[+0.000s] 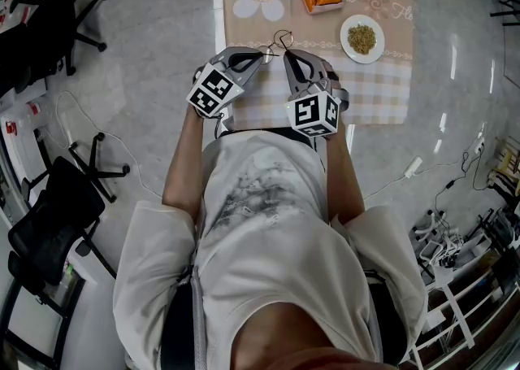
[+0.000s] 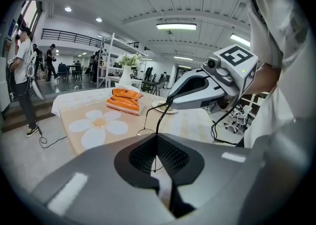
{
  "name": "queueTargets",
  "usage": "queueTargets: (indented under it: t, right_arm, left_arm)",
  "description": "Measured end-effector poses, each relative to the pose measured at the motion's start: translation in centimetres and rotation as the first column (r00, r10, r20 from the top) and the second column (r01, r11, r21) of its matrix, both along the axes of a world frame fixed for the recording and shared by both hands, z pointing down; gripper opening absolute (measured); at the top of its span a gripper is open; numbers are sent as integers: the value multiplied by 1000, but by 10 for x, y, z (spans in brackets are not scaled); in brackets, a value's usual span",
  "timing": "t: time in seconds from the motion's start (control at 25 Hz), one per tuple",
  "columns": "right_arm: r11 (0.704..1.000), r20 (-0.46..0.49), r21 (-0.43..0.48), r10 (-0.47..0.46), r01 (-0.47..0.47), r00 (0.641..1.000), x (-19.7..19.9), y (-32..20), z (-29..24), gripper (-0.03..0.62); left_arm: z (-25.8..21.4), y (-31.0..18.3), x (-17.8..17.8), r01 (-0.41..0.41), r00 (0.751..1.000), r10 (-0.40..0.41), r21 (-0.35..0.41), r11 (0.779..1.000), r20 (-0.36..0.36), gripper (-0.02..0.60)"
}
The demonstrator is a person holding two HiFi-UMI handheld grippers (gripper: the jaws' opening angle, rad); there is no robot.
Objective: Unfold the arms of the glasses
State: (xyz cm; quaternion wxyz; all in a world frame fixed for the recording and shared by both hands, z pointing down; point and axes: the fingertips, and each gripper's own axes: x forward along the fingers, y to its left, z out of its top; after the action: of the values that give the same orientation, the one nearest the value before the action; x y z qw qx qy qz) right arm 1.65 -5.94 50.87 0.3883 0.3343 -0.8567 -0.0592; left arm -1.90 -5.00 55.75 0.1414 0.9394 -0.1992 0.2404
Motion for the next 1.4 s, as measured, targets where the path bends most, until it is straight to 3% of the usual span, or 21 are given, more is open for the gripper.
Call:
queueTargets:
  t: [1.4]
  right_arm:
    - [983,19,14,184,-184,983,49,-21,-14,18]
  left_arm:
    - [2,11,2,-28,1000,28,-9,1000,-1,6]
